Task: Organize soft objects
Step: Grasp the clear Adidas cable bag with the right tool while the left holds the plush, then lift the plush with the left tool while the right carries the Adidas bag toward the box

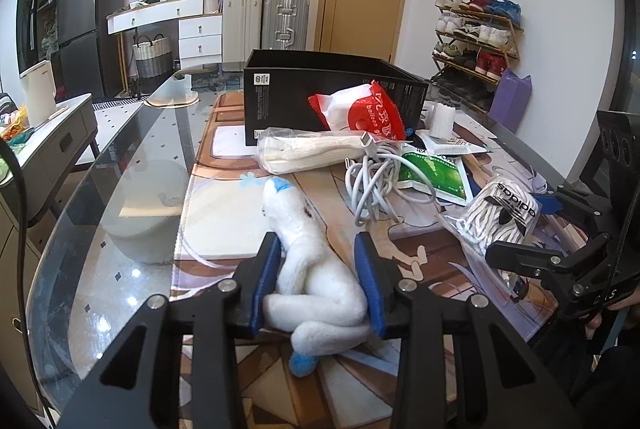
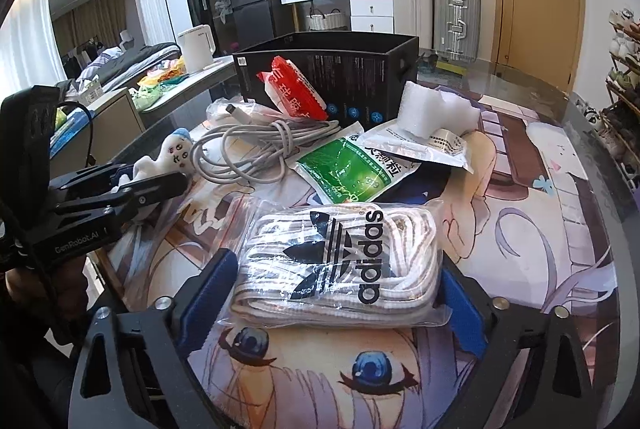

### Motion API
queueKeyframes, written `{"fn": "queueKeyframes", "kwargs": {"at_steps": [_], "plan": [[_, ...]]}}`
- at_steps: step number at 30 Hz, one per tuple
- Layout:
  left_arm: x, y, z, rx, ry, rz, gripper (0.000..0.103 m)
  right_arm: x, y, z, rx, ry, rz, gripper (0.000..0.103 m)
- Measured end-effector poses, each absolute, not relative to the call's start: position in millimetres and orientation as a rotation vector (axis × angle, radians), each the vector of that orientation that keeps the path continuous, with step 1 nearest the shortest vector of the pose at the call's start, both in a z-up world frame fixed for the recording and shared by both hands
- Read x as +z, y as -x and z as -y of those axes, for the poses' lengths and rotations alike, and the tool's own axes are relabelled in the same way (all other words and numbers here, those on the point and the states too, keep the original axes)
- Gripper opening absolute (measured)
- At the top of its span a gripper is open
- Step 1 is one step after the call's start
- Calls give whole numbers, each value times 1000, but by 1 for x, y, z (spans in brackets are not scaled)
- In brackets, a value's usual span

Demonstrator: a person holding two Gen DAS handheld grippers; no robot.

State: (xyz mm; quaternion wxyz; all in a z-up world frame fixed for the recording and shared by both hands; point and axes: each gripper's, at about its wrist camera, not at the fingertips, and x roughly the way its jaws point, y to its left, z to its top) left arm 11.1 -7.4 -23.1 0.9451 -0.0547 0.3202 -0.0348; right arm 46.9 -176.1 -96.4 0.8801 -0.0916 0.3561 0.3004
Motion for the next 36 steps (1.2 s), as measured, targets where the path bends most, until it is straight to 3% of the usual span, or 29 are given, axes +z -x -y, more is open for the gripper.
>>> {"fn": "queueKeyframes", "kwargs": {"at_steps": [3,4,5,8,11,20,36], "plan": [[-21,-9,5,-71,116,-645,37,-95,-44,179,639,176,-733,87],[-21,-9,5,-70,116,-642,37,-94,-43,181,643,170,-727,79],[-20,-8,4,-70,117,-639,37,-91,-43,184,645,153,-715,60],[-17,-6,4,-67,120,-629,37,-89,-46,192,642,106,-713,40],[-15,-5,4,-65,118,-622,37,-86,-44,197,644,96,-696,29],[-7,0,3,-60,119,-594,37,-74,-32,196,662,111,-628,19],[20,3,-1,-64,109,-543,37,-36,-13,201,674,112,-515,18]]}}
